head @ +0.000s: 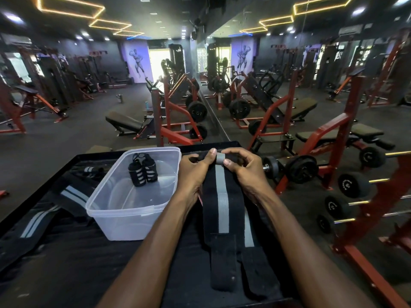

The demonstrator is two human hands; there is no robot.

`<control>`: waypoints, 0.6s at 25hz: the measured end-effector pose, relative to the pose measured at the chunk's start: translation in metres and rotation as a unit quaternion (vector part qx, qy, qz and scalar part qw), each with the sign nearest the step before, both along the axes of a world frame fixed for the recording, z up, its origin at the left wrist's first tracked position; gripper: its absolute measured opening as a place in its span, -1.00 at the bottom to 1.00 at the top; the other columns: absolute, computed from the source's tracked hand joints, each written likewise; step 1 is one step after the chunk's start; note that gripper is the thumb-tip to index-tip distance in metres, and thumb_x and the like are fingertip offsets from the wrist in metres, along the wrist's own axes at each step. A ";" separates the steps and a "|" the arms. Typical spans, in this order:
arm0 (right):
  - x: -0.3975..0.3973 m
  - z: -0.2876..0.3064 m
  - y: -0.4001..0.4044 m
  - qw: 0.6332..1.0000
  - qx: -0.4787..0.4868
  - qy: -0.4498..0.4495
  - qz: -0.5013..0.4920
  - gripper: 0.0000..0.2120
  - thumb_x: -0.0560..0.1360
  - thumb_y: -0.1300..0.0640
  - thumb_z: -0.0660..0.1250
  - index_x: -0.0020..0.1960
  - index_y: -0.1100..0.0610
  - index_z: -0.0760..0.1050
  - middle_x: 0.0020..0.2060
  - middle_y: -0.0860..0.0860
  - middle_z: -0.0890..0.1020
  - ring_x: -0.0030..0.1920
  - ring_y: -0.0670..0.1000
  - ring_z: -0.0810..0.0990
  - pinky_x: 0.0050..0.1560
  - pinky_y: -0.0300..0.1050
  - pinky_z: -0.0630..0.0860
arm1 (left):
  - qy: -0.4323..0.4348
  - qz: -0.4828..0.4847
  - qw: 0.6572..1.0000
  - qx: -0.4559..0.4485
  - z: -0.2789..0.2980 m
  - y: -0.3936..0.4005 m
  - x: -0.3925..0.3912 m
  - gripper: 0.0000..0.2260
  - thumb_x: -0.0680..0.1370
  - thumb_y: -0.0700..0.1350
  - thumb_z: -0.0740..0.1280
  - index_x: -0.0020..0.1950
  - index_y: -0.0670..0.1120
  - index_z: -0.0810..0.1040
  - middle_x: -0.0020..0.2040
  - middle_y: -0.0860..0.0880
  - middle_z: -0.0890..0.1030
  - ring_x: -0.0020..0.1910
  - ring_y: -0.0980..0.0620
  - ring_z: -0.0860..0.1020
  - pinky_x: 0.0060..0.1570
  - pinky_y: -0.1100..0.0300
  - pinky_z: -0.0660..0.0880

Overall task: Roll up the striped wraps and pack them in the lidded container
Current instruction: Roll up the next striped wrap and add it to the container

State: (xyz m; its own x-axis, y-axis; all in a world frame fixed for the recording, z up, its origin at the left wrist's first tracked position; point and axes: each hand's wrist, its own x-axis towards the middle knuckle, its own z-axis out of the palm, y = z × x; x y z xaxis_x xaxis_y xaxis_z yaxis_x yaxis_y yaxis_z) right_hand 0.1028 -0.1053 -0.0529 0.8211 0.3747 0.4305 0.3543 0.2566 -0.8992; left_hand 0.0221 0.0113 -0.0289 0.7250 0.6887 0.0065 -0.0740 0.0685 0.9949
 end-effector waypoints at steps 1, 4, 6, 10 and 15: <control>0.000 0.000 0.000 1.000 0.003 0.001 -0.001 -0.77 0.42 0.44 0.42 0.04 0.26 0.64 0.04 0.17 0.69 0.10 0.13 0.67 0.18 0.03 0.59 | 0.006 -0.014 0.999 -0.042 0.001 0.000 -0.001 -0.71 0.44 0.06 0.53 -0.04 -0.15 0.67 -0.14 -0.09 0.73 -0.14 -0.05 0.71 -0.08 0.09 0.64; 0.002 0.000 0.001 1.000 0.014 0.018 0.017 -0.73 0.38 0.44 0.45 0.00 0.16 0.66 0.05 0.17 0.69 0.12 0.16 0.66 0.21 0.05 0.58 | 0.023 -0.031 0.997 -0.064 0.002 0.001 -0.003 -0.73 0.45 0.04 0.53 -0.19 -0.15 0.64 -0.18 -0.16 0.73 -0.21 -0.09 0.71 -0.16 0.07 0.65; 0.002 0.000 0.002 0.997 0.022 0.063 0.038 -0.77 0.41 0.37 0.47 0.01 0.13 0.67 0.03 0.17 0.70 0.10 0.16 0.67 0.17 0.05 0.59 | 0.000 -0.018 0.998 -0.054 0.001 0.001 -0.003 -0.80 0.46 -0.04 0.53 -0.21 -0.14 0.63 -0.17 -0.17 0.73 -0.21 -0.09 0.70 -0.18 0.09 0.64; 0.001 -0.001 0.004 0.997 -0.005 0.073 0.025 -0.92 0.51 0.26 0.42 -0.03 0.14 0.66 -0.11 0.05 0.71 -0.07 -0.02 0.67 0.04 -0.08 0.59 | -0.030 -0.005 0.999 -0.028 -0.001 -0.002 -0.002 -0.89 0.48 -0.15 0.51 -0.04 -0.15 0.69 -0.10 -0.17 0.74 -0.08 -0.16 0.72 -0.03 -0.04 0.66; 0.004 0.001 -0.001 0.999 0.013 0.029 -0.006 -0.82 0.47 0.38 0.42 0.05 0.24 0.63 0.03 0.15 0.69 0.02 0.00 0.66 0.16 -0.06 0.58 | -0.040 -0.044 0.997 -0.042 0.001 -0.004 -0.002 -0.73 0.44 0.05 0.53 0.00 -0.12 0.70 -0.09 -0.10 0.75 -0.06 -0.08 0.72 0.00 0.03 0.65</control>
State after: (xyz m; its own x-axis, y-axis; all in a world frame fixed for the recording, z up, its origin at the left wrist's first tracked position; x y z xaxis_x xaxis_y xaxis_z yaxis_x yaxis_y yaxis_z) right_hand 0.1068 -0.1062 -0.0518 0.8488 0.3549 0.3918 0.3054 0.2756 -0.9115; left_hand 0.0198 0.0072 -0.0276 0.7815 0.6238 0.0114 -0.1427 0.1610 0.9766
